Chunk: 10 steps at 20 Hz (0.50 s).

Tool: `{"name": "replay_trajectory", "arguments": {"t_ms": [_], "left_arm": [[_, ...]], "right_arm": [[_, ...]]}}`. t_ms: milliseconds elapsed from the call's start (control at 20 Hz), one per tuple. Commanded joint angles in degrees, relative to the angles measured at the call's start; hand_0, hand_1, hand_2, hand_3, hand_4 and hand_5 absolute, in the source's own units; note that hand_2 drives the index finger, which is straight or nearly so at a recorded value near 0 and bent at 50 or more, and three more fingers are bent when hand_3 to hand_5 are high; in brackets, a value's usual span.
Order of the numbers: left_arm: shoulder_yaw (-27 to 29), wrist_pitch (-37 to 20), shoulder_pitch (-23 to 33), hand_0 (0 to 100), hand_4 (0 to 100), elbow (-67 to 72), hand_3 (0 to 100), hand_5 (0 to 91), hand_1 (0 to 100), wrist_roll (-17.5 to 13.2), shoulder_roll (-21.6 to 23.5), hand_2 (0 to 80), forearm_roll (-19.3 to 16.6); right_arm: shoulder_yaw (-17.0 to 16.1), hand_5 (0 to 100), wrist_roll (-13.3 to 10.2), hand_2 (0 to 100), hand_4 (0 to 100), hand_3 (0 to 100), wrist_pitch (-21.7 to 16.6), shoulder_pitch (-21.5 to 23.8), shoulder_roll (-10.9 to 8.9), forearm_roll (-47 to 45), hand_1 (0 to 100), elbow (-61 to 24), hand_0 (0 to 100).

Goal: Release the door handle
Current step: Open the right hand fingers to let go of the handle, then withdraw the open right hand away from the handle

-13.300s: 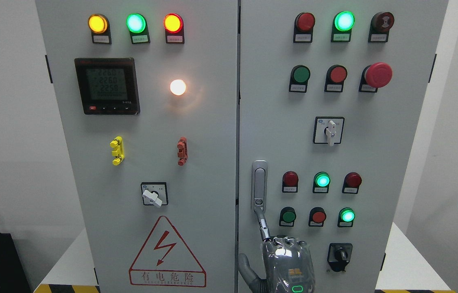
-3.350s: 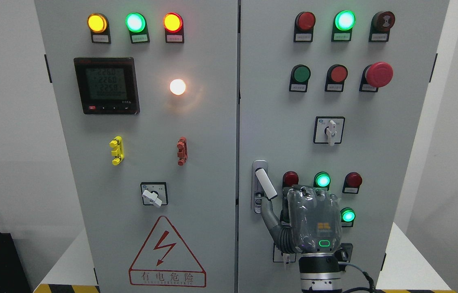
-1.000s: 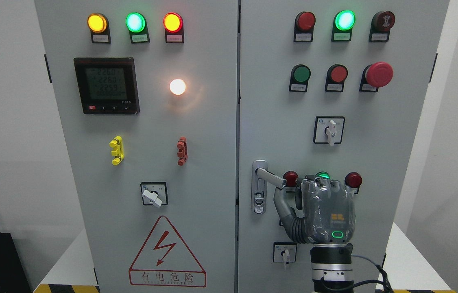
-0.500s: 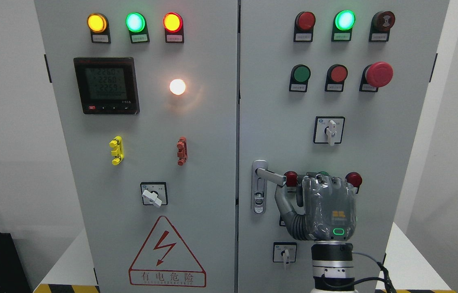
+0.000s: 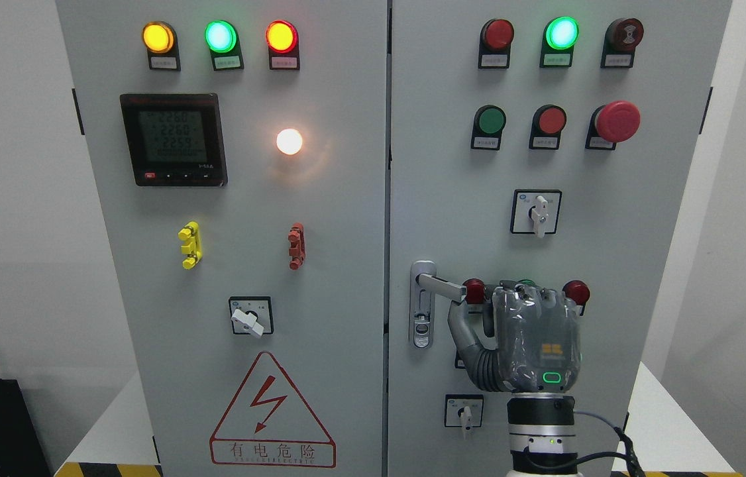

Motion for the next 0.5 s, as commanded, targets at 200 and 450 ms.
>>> {"name": "replay_trajectory", "arguments": {"t_ms": [200, 450], "left_arm": [[-0.7, 0.0, 0.0, 12, 0, -0.9, 0, 0.0, 39, 0.2, 0.0, 0.0, 0.0], [-0.7, 0.0, 0.0, 12, 0, -0.9, 0, 0.0, 39, 0.2, 0.0, 0.0, 0.0]], "right_arm": [[-0.7, 98, -1.9, 100, 100, 100, -1.3, 6.2, -0.26, -0.1, 43, -4.6, 58], [-6.2, 98, -5.0, 99, 100, 100, -4.1, 8.0, -0.17, -0.1, 43, -7.8, 60]]}}
